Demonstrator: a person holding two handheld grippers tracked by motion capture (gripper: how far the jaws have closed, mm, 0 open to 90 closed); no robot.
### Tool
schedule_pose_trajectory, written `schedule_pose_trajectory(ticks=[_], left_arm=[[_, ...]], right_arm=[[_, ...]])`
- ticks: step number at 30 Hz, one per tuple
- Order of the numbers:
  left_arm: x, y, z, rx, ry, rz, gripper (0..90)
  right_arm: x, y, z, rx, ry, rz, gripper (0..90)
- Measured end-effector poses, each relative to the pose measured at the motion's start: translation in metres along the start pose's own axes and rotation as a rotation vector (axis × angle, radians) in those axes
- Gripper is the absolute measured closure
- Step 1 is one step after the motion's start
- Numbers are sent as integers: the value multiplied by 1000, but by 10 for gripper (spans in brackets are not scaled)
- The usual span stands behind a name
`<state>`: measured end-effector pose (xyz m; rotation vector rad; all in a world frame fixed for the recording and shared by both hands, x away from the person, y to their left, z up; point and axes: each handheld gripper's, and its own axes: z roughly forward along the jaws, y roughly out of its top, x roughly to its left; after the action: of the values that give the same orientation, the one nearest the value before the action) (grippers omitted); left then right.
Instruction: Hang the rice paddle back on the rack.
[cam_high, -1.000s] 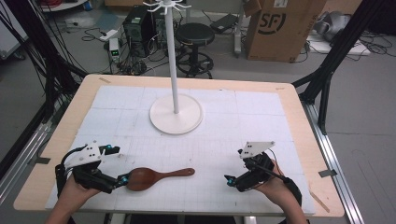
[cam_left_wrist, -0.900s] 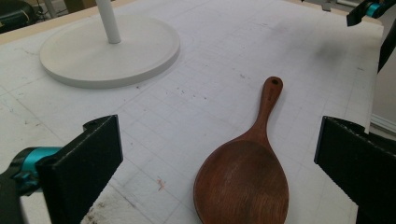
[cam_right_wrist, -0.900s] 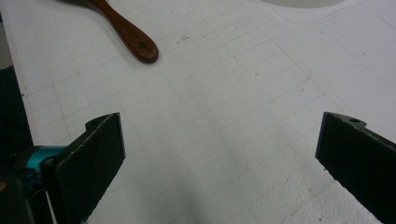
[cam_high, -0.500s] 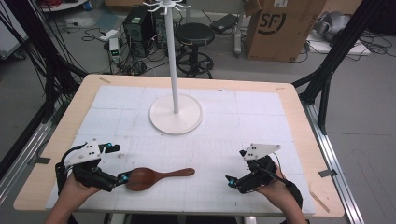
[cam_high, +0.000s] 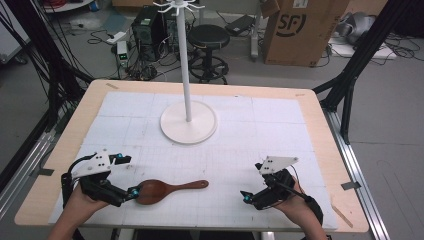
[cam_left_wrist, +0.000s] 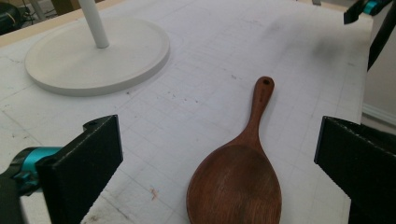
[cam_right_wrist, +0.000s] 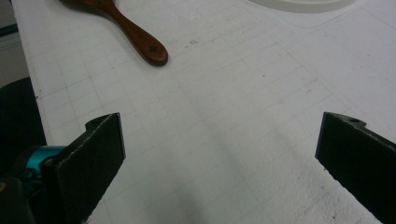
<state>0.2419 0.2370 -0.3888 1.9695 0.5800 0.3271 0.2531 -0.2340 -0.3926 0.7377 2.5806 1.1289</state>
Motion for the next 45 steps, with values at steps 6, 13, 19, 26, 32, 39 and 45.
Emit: schedule_pose_trajectory(ticks=[6, 13, 19, 26, 32, 39, 45], left_arm=[[-4, 3, 4, 47, -28, 31, 17], [-4, 6, 15, 105, -59, 43, 17], [-7, 12, 24, 177, -80, 75, 17], [-13, 24, 37, 275, -98, 127, 17], [-16, 30, 48, 345, -101, 160, 23], [-19, 34, 59, 407, -124, 176, 37], [-23, 40, 70, 457, -150, 193, 63]], right_arm=[[2, 2, 2, 4, 15, -13, 2], [-1, 1, 1, 2, 18, -6, 3], [-3, 0, 2, 9, 20, -5, 2], [-1, -1, 5, 20, 25, -10, 2], [0, -1, 7, 33, 26, -13, 2], [1, -1, 9, 45, 31, -16, 3], [1, -2, 11, 55, 34, -20, 2]])
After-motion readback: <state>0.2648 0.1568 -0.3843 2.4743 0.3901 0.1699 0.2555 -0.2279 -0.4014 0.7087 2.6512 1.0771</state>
